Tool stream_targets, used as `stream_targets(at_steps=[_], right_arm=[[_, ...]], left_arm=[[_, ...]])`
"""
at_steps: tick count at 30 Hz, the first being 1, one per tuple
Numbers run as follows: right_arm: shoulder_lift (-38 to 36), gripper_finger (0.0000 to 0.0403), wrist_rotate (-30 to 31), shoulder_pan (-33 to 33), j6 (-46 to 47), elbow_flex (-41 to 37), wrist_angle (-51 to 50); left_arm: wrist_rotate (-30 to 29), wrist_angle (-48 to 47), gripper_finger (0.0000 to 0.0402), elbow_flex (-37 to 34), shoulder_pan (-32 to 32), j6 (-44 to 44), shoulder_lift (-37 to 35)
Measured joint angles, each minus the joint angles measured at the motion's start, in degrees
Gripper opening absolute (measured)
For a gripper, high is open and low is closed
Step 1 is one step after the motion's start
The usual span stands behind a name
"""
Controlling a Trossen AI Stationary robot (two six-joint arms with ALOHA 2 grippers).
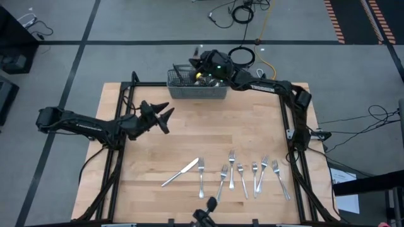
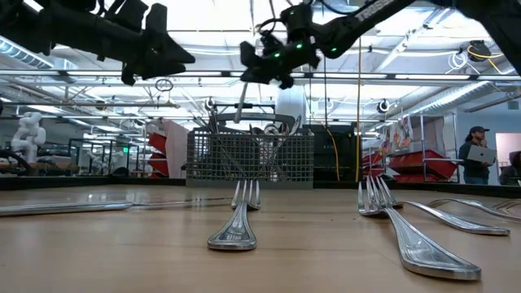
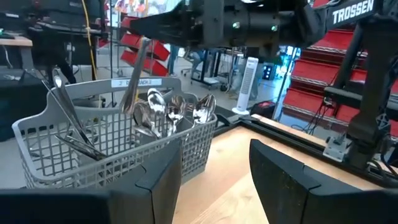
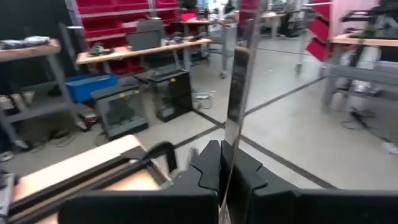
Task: Sort silverware
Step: Put the silver knife into the gray utensil holder
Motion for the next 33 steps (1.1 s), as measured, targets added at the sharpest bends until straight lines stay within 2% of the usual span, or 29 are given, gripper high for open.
stream_targets(at_steps=[4,8,18,22,26,30,33], right_arm=[[4.84,0.0,-2.55,1.01,0.39,5.55,-4.47],[8.14,0.0,-0.96,2.36,-1.43,10.19,-12.22],[9.93,0.001,-0.01,1.95,-5.05,10.62,-23.95],[9.86,0.0054,-2.74,2.04,-6.87,10.62,-23.05],[9.45,0.0128,-4.59,2.27,-4.69,11.56,-22.41],[6.3,0.0196,-4.53,2.28,-4.6,13.95,-23.88],[1.4,0.0216,-5.61,2.09,-6.46,17.62,-28.41]], left_arm=[[0.0,-0.1,0.0191,0.0,-0.05,0.1,0.02],[-0.03,-0.37,0.0191,0.0,-0.03,1.44,-0.08],[0.2,-0.87,0.0191,0.0,0.12,1.54,-3.1],[0.22,-1.18,0.0191,0.0,0.12,2.09,-3.33],[0.74,-1.49,0.0191,0.0,0.12,2.5,-3.34],[6.8,-4.61,0.0191,0.0,0.28,1.44,-3.35],[12.99,-8.73,0.0191,0.09,0.26,-3.66,-3.37]])
